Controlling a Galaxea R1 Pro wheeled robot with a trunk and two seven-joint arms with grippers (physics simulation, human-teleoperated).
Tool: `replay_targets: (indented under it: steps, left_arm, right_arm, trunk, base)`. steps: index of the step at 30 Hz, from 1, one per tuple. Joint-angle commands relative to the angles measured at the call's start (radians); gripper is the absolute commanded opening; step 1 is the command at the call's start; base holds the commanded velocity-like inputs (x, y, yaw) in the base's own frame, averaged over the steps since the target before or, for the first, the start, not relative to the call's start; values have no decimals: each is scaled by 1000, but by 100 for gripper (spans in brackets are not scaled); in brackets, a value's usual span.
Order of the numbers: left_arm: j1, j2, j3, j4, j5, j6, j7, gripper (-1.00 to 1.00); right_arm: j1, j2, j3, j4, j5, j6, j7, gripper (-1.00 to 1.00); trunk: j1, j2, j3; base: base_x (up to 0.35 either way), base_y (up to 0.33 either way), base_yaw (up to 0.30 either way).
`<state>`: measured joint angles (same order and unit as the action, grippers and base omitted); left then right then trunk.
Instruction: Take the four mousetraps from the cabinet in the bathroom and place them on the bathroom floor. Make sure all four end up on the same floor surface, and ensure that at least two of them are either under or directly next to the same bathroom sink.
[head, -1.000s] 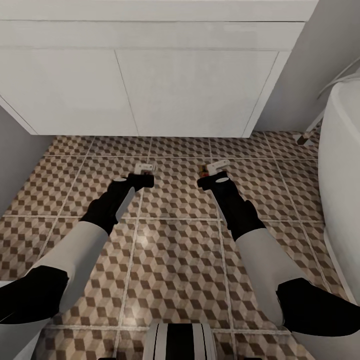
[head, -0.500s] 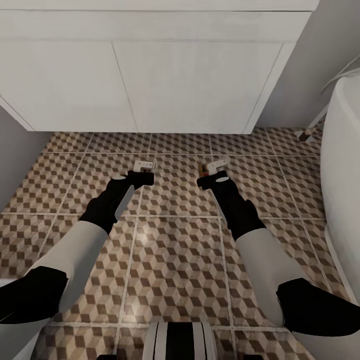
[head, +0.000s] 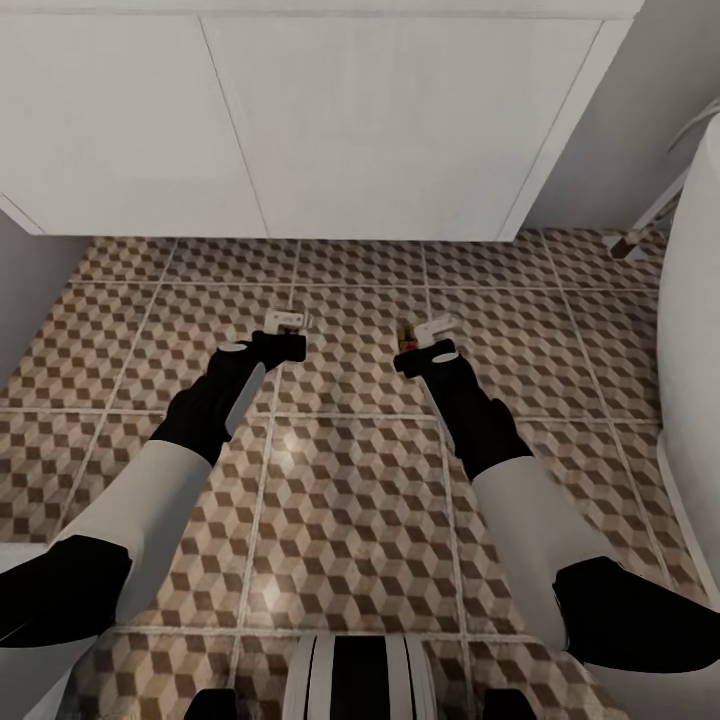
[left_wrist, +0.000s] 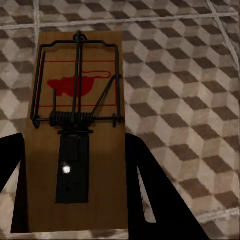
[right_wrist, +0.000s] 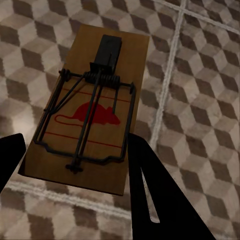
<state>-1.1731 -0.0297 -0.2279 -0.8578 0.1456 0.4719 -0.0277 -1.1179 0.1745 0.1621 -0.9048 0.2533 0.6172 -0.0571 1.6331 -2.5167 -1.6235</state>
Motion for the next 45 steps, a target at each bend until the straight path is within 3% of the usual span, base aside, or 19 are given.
replay_targets:
  steps: [1,15,22,27,30,38,45]
  left_arm:
    - [0,1,-1,-3,6,9,1,-100]
    - [0,2,-1,-5,6,16,0,-100]
    - [0,2,0,-9,6,16,0,-100]
    - [2,3,-1,-85,7,19,1,-100]
    - [4,4,-1,-134,8,64,0,-100]
    - [15,10,-1,-254,8,129,0,-100]
    - [22,29,-1,-289,9,134,0,-100]
  right_arm:
    - [0,0,2,-7,0,6,-6,-100]
    - [0,0,2,-63,0,10,-6,-100]
    - [0,0,3,-190,0,50,-6,-100]
    - [0,0,31,-257,0,93,-6,-100]
    - [0,0,56,-266,0,99,-6,-100]
    - [0,0,65,-276,0,102,-6,-100]
    - [0,0,66,-282,0,102,-6,-100]
  trunk:
    - [0,-1,-6]
    - [6,-4,-82]
    - [10,-5,-120]
    - [12,-7,-148]
    - [13,-7,-164]
    - [17,-9,-208]
    - [20,-11,-209]
  base:
    - [0,0,0]
    - [0,0,0]
    - [0,0,0]
    - [0,0,0]
    - [0,0,0]
    - [0,0,0]
    - [0,0,0]
